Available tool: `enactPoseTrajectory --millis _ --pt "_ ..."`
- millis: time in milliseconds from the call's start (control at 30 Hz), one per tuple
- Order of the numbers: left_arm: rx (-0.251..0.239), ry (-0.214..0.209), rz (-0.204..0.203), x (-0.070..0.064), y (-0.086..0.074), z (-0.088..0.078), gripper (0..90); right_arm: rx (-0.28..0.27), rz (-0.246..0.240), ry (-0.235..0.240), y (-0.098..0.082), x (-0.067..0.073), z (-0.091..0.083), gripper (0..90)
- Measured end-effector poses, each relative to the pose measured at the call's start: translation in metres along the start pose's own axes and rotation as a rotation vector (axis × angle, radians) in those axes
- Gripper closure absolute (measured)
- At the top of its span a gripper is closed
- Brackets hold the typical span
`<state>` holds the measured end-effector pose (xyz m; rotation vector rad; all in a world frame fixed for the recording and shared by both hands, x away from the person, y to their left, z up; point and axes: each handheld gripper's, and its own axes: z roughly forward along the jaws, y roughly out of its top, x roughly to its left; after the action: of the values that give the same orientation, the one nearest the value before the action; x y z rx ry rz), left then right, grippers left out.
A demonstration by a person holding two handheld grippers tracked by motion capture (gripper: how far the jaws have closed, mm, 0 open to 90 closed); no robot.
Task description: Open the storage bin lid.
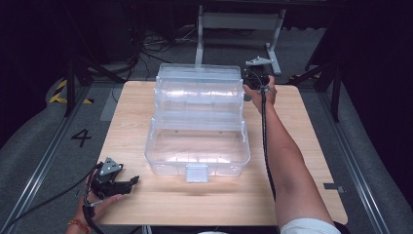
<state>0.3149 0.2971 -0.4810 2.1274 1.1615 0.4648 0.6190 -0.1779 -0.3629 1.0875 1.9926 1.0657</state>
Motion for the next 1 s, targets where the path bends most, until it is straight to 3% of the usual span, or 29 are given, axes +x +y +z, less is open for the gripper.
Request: enactPoseTrajectory --millis 533,1000 --pt "0.0 0.0 0.001 0.0 0.0 0.0 22.7 -0.013 -0.02 0.016 0.0 -0.001 -0.01 76.2" --pt "0.002 -0.001 0.001 0.0 0.0 0.0 22.7 -0.003 -0.085 0.002 -0.001 -0.003 -0.033 61.1"
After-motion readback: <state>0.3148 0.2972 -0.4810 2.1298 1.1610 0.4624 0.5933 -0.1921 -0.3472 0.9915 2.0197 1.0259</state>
